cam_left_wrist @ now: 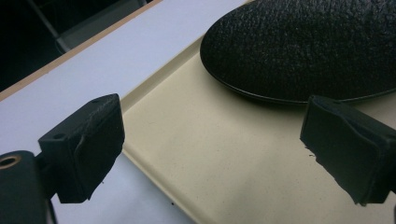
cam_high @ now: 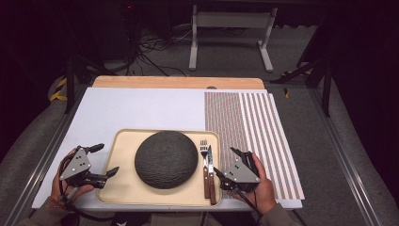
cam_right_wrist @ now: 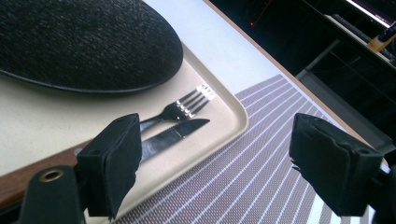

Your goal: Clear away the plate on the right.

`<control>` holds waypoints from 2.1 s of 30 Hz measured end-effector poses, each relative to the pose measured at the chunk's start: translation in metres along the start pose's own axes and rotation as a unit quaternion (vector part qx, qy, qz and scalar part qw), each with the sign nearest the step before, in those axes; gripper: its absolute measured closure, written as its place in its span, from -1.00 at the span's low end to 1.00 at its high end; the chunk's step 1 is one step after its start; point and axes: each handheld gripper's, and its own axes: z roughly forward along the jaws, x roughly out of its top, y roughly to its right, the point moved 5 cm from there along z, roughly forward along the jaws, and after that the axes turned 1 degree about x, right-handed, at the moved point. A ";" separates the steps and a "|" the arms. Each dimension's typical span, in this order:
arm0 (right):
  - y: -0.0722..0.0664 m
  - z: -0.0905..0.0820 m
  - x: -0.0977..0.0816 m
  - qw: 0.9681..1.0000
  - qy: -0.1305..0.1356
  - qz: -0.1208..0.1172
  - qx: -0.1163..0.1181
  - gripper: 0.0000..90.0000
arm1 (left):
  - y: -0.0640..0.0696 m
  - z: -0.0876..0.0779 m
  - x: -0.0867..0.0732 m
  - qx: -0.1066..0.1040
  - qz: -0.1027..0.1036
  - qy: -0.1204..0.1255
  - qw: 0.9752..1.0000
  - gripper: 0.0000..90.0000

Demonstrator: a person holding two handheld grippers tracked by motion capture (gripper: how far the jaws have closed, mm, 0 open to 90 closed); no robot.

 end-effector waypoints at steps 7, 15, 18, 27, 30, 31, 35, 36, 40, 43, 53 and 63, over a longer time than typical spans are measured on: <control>0.006 -0.006 -0.010 1.000 -0.007 0.007 -0.010 -0.60 | 0.000 0.000 0.000 0.001 -0.001 0.001 1.000 -0.84; 0.011 -0.011 -0.019 1.000 -0.011 0.012 -0.017 -0.61 | 0.000 0.001 0.000 0.004 0.002 -0.002 1.000 -0.84; 0.013 -0.013 -0.023 1.000 -0.014 0.014 -0.019 -0.61 | 0.000 0.001 0.001 0.005 0.001 -0.001 1.000 -0.84; 0.020 -0.016 -0.036 0.999 -0.018 0.027 -0.025 -0.63 | 0.000 0.002 0.000 0.001 -0.003 -0.003 1.000 -0.84; 0.026 -0.018 -0.043 0.999 -0.019 0.041 -0.029 -0.63 | -0.001 0.002 0.000 0.001 -0.001 -0.004 1.000 -0.84; 0.026 -0.018 -0.043 0.999 -0.019 0.041 -0.029 -0.63 | -0.001 0.002 0.000 0.001 -0.001 -0.004 1.000 -0.84; 0.032 -0.020 -0.051 0.998 -0.021 0.055 -0.034 -0.63 | -0.001 0.003 0.000 0.001 -0.001 -0.005 1.000 -0.84; 0.033 -0.020 -0.052 0.997 -0.021 0.057 -0.036 -0.63 | -0.002 0.003 0.000 0.002 0.001 -0.005 1.000 -0.84; 0.036 -0.020 -0.059 0.997 -0.024 0.066 -0.038 -0.63 | -0.001 0.003 0.000 0.001 -0.001 -0.003 1.000 -0.84; 0.038 -0.021 -0.062 0.996 -0.025 0.072 -0.039 -0.63 | -0.002 0.003 0.000 0.003 0.002 -0.004 1.000 -0.84; 0.039 -0.021 -0.064 0.996 -0.021 0.082 -0.038 -0.64 | -0.001 0.004 0.000 0.002 -0.004 -0.004 1.000 -0.84; 0.037 -0.022 -0.059 0.996 -0.011 0.079 -0.037 -0.64 | -0.001 0.003 0.000 0.002 -0.002 -0.004 1.000 -0.84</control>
